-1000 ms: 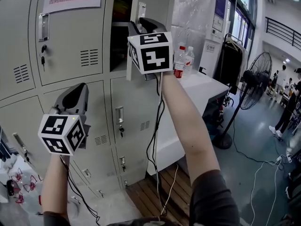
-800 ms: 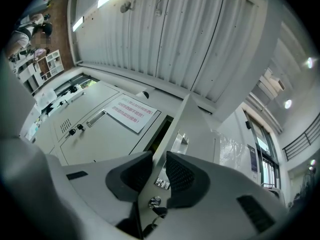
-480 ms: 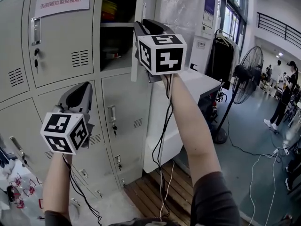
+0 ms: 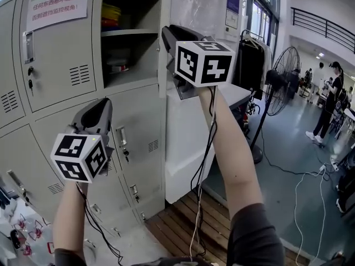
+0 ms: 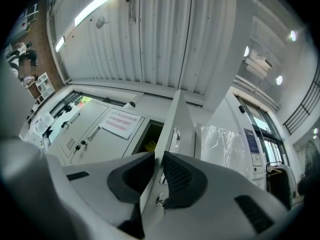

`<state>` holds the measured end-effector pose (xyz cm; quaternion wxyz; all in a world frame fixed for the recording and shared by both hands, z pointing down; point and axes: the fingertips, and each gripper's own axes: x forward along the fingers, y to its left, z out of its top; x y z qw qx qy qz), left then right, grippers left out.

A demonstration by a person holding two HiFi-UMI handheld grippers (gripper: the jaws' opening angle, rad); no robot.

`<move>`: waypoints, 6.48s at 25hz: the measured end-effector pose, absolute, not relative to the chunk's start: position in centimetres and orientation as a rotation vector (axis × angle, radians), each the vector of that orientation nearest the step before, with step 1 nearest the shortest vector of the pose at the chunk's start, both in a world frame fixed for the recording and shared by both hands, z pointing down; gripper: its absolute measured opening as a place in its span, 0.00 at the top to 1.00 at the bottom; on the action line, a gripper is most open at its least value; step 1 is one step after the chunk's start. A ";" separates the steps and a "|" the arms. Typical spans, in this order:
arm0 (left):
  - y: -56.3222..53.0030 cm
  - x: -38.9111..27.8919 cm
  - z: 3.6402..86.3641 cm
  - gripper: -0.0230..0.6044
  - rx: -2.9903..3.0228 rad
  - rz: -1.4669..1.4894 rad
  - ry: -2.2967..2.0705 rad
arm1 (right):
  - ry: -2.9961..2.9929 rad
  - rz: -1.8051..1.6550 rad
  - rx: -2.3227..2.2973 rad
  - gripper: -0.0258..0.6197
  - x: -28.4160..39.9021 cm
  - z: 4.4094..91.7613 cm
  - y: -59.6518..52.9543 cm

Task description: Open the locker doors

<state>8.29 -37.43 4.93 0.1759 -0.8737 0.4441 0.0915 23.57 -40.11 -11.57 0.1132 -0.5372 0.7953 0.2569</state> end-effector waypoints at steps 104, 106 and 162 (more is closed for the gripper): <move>-33.7 -31.7 34.2 0.95 -2.383 0.100 1.981 | 2.893 0.096 -1.009 0.48 -19.5 31.4 -42.3; -34.3 -31.7 34.3 0.95 -2.381 0.094 1.984 | 2.893 0.107 -1.004 0.48 -20.1 31.5 -43.0; -29.8 -29.0 35.7 0.95 -2.479 0.050 1.921 | 2.739 -0.081 -1.365 0.75 -17.4 30.8 -41.2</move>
